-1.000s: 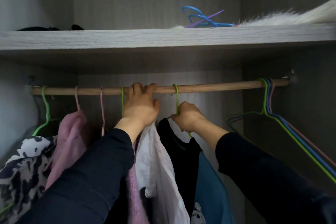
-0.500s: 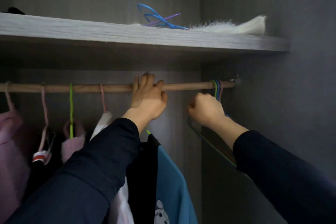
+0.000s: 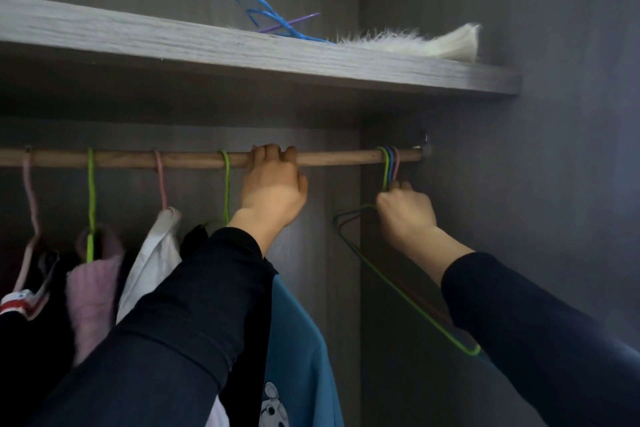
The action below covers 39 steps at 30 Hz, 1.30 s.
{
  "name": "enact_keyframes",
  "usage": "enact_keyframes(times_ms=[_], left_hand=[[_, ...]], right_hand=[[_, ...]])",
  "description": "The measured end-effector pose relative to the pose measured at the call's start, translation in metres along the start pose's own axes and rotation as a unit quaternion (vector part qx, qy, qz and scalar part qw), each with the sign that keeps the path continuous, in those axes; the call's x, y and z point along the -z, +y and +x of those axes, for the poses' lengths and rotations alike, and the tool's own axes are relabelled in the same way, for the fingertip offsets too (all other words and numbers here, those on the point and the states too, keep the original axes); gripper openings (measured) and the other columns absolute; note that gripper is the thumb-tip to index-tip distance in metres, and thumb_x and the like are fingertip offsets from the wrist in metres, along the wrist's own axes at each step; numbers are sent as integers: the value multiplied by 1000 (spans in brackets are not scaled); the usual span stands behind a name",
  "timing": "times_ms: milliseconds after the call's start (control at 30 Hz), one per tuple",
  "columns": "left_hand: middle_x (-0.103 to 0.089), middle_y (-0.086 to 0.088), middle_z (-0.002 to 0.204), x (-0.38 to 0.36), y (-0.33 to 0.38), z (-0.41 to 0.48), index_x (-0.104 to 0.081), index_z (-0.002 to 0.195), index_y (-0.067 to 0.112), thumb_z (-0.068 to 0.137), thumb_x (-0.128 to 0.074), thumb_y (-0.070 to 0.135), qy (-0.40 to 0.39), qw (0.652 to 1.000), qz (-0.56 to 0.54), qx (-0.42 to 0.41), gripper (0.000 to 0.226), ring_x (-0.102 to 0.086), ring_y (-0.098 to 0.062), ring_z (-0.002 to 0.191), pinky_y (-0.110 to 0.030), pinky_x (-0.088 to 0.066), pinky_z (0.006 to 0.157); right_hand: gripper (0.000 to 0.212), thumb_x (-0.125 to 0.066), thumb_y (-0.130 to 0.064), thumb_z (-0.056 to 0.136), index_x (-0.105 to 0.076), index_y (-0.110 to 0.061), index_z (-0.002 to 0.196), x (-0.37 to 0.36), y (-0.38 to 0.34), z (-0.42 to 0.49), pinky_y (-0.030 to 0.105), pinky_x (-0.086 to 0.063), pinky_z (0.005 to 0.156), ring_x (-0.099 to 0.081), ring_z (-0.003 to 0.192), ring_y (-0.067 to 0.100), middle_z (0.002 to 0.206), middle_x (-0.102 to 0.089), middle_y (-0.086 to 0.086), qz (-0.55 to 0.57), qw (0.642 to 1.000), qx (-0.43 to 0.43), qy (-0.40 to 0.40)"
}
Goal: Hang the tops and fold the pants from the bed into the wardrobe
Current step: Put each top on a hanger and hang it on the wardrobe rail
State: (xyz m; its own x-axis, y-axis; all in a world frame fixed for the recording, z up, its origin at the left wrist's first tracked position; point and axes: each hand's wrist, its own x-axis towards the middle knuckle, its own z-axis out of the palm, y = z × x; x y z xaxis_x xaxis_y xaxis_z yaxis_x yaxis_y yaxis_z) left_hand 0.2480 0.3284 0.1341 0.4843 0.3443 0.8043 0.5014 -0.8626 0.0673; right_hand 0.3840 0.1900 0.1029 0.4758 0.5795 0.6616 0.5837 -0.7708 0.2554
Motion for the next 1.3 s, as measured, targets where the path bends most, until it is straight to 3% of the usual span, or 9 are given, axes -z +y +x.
enact_keyframes(times_ms=[167,367,600,700,767,867,1033,1200,1300], left_hand=[[-45,-18,132,-2,-2,1,-36,144,7,96,-41,24,9,1000,1,-8,51,-35,-35,124,-42,-25,111],[-45,-21,132,-5,-4,1,-37,143,4,94,-38,27,19,1000,-2,-22,54,-34,-38,124,-43,-17,115],[-30,-23,148,-3,0,1,-26,148,6,94,-45,30,-24,1000,16,-8,62,-19,-37,140,-42,-11,117],[-23,-24,153,1,16,-5,-27,148,5,94,-46,35,-37,998,-46,10,64,-13,-38,143,-42,-12,118],[-32,-26,146,3,36,-19,-36,141,3,93,-49,32,-17,992,-123,0,58,-24,-41,137,-45,-22,114],[-37,-23,142,5,75,-51,-41,139,6,94,-47,28,-21,968,-249,26,50,-31,-40,131,-47,-28,108],[-50,-11,131,16,155,-108,-53,127,13,93,-47,20,32,900,-435,20,36,-43,-27,123,-31,-33,99],[-61,-13,108,39,256,-175,-60,108,3,79,-46,8,133,832,-535,-64,32,-54,-28,104,-28,-36,91],[-61,-13,106,51,330,-225,-60,106,3,80,-43,11,136,813,-554,-120,32,-51,-26,101,-22,-34,89]], right_hand=[[10,-56,-21,91,-53,-12,92,21,3,4,30,-39,63,-49,73,24,83,-56,5,169,984,-48,-22],[18,-52,-28,94,-56,-14,83,32,-5,4,29,-39,66,-48,70,27,72,-50,2,392,913,-107,-33],[39,-54,-30,91,-46,-13,56,35,-12,-51,31,-38,61,-52,71,32,64,-53,5,415,901,-120,-43],[35,-55,-28,92,-52,-14,60,42,-4,-87,30,-49,51,-57,53,26,61,-61,7,457,876,-130,-78],[32,-54,-25,95,-54,-12,66,49,5,-112,23,-43,40,-51,39,17,56,-58,6,485,856,-149,-101],[28,-55,-22,95,-55,-12,68,66,29,-156,20,-40,36,-49,35,13,53,-57,3,491,845,-178,-116],[24,-57,-18,94,-60,-4,75,96,91,-243,20,-39,37,-50,39,14,53,-55,3,472,849,-201,-128],[21,-59,-18,96,-65,-1,85,122,169,-337,19,-41,39,-50,41,6,60,-58,1,474,836,-231,-152],[21,-60,-21,95,-68,-2,93,137,224,-404,20,-42,42,-51,44,7,58,-58,-3,465,826,-268,-169]])
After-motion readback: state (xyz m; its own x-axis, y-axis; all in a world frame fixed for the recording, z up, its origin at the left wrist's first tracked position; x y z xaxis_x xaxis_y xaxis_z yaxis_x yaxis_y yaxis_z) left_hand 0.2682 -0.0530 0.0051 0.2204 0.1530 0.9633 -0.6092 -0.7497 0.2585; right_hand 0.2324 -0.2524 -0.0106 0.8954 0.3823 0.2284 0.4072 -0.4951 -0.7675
